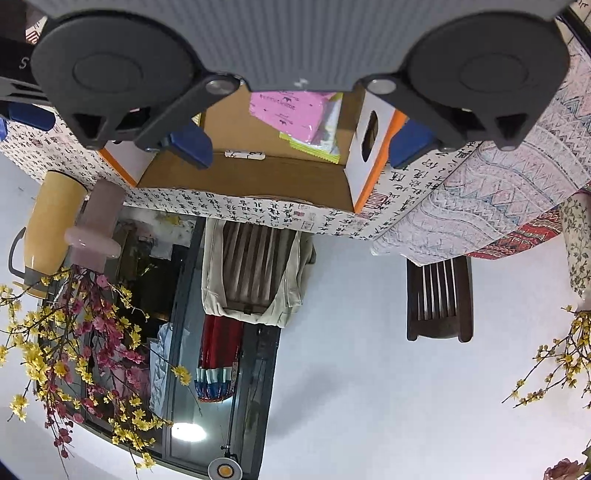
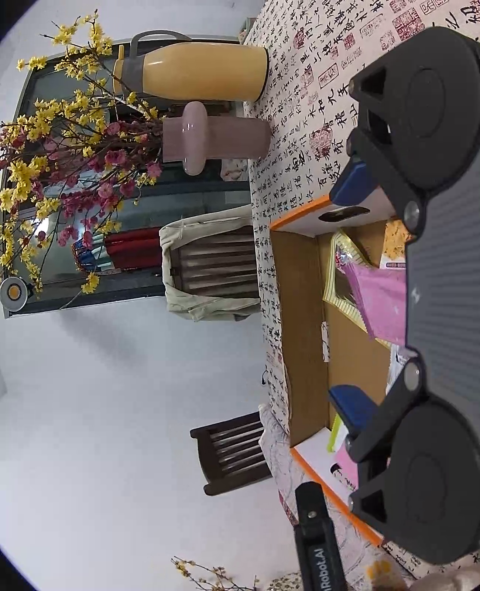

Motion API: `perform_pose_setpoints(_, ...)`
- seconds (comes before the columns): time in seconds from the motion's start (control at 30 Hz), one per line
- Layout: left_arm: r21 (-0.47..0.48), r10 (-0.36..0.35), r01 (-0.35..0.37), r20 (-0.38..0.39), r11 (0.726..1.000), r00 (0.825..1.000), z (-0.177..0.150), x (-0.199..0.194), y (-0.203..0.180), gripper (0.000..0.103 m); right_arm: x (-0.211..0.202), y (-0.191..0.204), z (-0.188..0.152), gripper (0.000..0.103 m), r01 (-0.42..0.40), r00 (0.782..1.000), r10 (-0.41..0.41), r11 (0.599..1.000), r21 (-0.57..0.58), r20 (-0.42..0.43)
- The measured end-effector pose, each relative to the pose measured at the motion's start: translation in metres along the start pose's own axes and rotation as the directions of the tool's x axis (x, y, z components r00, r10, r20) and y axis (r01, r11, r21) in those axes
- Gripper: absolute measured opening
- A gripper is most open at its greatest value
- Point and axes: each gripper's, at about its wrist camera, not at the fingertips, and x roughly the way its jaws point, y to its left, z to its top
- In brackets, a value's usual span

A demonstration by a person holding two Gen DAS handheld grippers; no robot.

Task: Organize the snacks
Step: 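Carry both pink packets into the orange box and open both tools, then move both tools back from the box to the snack pile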

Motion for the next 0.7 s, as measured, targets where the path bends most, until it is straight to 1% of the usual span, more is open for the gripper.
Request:
perform_pose_setpoints(0.1, -0.009, 0.001, -0.001, 0.000, 1.000, 1.000, 0.001, -0.004, 0.000, 0.103, -0.001, 0.000, 0.000, 0.103, 0.002, 1.000, -0.002, 1.000, -0.001, 0.003)
perform_pose_setpoints(0.2, -0.032, -0.017, 0.017, -0.001, 0.999, 1.000, 0.006, -0.020, 0.001, 0.103, -0.010, 0.003, 0.003, 0.103, 0.013, 1.000, -0.013, 1.000, -0.012, 0.016)
perform_pose_setpoints(0.33, -0.020, -0.067, 0.069, 0.059, 0.997, 0.996, 0.019, -0.067, 0.003, 0.103, -0.055, 0.008, 0.011, 0.103, -0.001, 0.995, 0.006, 0.999, -0.050, 0.099)
perform_pose_setpoints(0.4, -0.013, -0.091, 0.092, 0.086, 0.996, 0.992, 0.020, -0.088, 0.007, 0.103, -0.077, 0.008, 0.011, 0.103, -0.014, 0.991, 0.023, 0.998, -0.068, 0.133)
perform_pose_setpoints(0.47, 0.001, -0.093, 0.094, 0.106, 0.996, 0.990, 0.016, -0.107, 0.015, 0.103, -0.096, 0.008, 0.005, 0.103, -0.016, 0.988, 0.030, 0.995, -0.094, 0.150)
perform_pose_setpoints(0.53, 0.017, -0.091, 0.089, 0.106, 0.996, 0.990, 0.009, -0.118, 0.022, 0.103, -0.111, 0.005, -0.005, 0.103, -0.012, 0.989, 0.028, 0.994, -0.113, 0.145)
perform_pose_setpoints(0.6, 0.036, -0.066, 0.063, 0.090, 0.997, 0.994, -0.003, -0.124, 0.032, 0.103, -0.121, 0.000, -0.017, 0.103, 0.001, 0.992, 0.015, 0.992, -0.128, 0.125)
perform_pose_setpoints(0.7, 0.055, -0.015, 0.014, 0.026, 0.998, 1.000, -0.026, -0.121, 0.049, 0.103, -0.128, -0.010, -0.038, 0.103, 0.021, 0.998, -0.011, 0.991, -0.134, 0.070)
